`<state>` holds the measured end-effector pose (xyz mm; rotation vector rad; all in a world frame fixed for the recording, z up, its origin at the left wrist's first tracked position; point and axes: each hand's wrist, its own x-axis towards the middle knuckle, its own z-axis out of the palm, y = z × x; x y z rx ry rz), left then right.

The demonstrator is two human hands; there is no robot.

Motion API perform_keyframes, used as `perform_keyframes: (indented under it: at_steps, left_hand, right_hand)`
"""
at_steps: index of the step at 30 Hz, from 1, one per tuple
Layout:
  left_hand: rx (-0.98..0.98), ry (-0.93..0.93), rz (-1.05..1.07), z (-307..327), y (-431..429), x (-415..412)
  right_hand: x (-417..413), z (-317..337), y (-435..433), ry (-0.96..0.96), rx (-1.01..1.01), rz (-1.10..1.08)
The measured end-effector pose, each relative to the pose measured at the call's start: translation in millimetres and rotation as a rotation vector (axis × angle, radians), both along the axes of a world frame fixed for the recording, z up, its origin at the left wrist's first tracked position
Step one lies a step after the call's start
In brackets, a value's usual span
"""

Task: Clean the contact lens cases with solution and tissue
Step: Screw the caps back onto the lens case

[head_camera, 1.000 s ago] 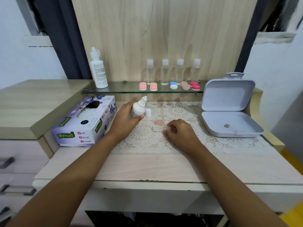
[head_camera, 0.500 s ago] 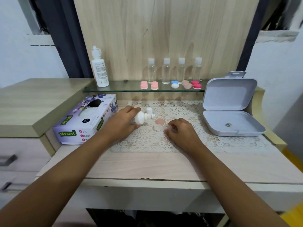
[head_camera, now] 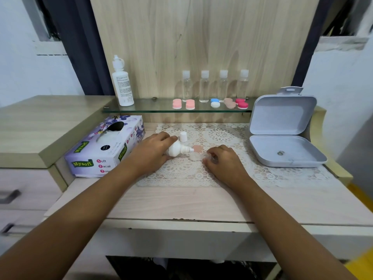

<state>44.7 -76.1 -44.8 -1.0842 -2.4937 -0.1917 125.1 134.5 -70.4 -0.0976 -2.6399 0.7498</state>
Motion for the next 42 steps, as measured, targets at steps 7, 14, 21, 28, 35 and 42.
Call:
perform_keyframes:
  at_steps: [7, 14, 21, 28, 35, 42]
  left_hand:
    - [-0.07, 0.127, -0.035, 0, -1, -3]
    - [-0.122, 0.218, -0.041, 2, 3, -4]
    - [-0.117, 0.26, -0.055, 1, 3, -8]
    - [-0.107, 0.353, -0.095, 4, 5, -7]
    - [-0.111, 0.412, -0.11, 5, 7, -9]
    - [-0.104, 0.442, -0.132, 6, 7, -10]
  right_hand:
    - [2, 1, -1, -0.007, 0.004, -0.007]
    - [3, 2, -2, 0.0, 0.002, -0.001]
    - [2, 1, -1, -0.004, -0.002, 0.0]
    - [1, 1, -1, -0.007, 0.012, 0.003]
    - [1, 2, 0, -0.022, 0.028, -0.001]
    - [1, 2, 0, -0.024, 0.029, 0.007]
